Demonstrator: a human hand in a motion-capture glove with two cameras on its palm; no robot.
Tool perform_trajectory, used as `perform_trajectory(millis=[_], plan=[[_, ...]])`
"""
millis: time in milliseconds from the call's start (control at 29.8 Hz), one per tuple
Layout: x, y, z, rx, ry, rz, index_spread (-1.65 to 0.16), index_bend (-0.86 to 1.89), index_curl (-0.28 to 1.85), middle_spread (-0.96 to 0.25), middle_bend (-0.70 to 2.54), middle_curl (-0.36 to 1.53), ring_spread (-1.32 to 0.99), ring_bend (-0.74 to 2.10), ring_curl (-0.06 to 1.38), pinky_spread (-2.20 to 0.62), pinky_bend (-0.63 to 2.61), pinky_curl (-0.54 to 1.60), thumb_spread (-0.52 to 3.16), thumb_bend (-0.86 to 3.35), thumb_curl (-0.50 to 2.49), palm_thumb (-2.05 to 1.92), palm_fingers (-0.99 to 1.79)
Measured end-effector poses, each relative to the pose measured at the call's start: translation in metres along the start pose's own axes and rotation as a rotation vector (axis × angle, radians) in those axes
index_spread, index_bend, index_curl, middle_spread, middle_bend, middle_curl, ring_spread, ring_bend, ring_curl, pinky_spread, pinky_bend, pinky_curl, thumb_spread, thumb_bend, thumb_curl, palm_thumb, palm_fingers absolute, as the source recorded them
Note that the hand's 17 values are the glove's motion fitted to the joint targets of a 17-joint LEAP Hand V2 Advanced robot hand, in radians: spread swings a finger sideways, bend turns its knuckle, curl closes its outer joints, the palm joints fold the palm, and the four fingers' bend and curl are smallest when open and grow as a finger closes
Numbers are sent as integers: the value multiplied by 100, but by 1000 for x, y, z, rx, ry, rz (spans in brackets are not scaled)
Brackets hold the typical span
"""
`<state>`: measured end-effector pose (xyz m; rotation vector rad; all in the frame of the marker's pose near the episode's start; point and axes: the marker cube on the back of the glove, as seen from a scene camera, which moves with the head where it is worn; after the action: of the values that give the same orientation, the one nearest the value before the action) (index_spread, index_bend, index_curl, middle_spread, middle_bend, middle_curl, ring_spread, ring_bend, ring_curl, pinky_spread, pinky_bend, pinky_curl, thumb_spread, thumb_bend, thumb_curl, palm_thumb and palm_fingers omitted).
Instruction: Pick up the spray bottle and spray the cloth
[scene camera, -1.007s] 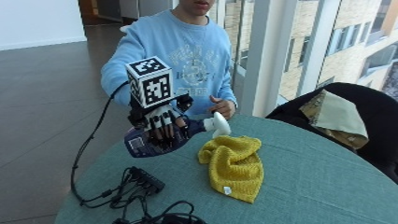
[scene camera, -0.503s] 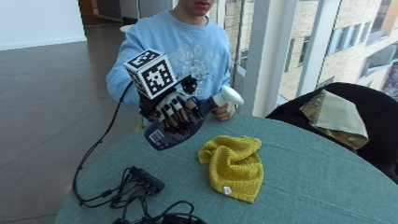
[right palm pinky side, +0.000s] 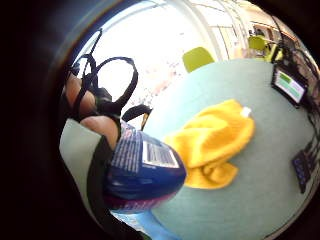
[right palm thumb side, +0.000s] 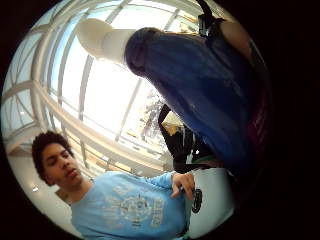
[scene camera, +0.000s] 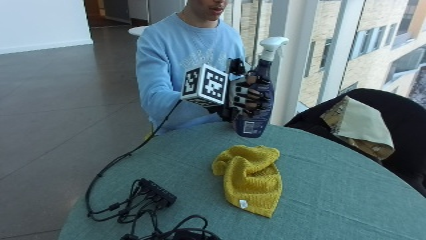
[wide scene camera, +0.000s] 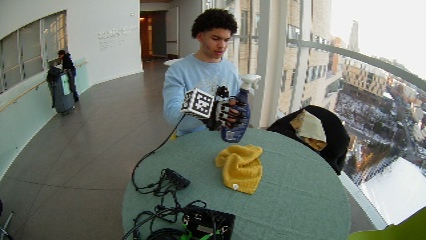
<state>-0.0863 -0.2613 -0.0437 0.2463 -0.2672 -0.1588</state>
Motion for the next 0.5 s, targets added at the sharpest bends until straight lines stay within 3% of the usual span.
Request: perform_trajectory(millis=[503], plan=[[-4,-25,175,-183,-236,-35,-34,7,13,-10,30,44,-7,58,38,1,42,36,87,-2,56,90,97]])
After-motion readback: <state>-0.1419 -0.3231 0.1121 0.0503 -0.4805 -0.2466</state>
